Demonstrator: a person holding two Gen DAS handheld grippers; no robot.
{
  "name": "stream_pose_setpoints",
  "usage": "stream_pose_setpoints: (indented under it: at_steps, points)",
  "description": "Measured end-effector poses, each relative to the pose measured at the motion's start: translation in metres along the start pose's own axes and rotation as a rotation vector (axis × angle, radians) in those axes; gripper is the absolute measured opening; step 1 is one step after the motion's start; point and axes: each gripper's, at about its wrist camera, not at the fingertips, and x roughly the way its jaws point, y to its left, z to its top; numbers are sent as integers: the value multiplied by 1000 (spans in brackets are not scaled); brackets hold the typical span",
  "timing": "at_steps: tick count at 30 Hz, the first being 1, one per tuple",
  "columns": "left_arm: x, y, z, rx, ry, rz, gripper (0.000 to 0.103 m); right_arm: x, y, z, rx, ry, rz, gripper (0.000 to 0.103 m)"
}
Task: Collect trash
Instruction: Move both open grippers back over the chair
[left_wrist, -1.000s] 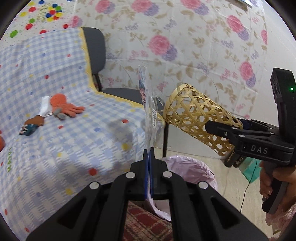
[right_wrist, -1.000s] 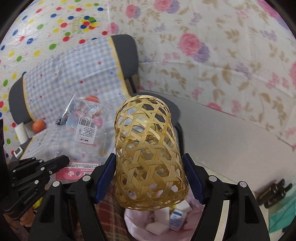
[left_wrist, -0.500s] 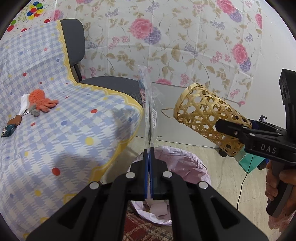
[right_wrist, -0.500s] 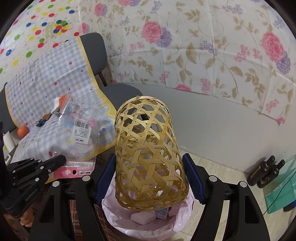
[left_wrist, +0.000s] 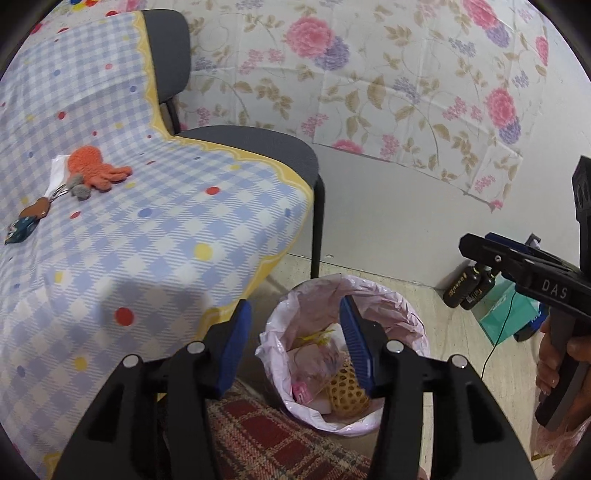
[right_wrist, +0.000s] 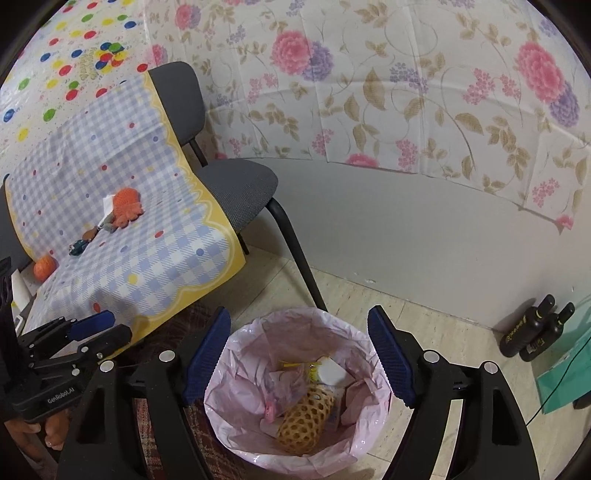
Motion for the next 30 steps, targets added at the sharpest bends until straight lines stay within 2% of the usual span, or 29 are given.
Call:
stream_pose_setpoints:
  at_steps: [7,14,20,23,30]
  points:
    - [-24,22,5,-27,-55,61,48,-3,23,7,-36,-14,33,77]
    - [-36,41,3,-54,-68,96,48,1,55,21,-80,-31,80,77]
    - [-45,69,1,-87,-71,159,48,15,93,38,-150,-38,134,77]
    - [-54,90,2,-107,-76,225,49,23,116,45,-189,-40,173,77]
    - [-86,168,16,-196,-108,448,52,50,171,58,-276,-15,260,75]
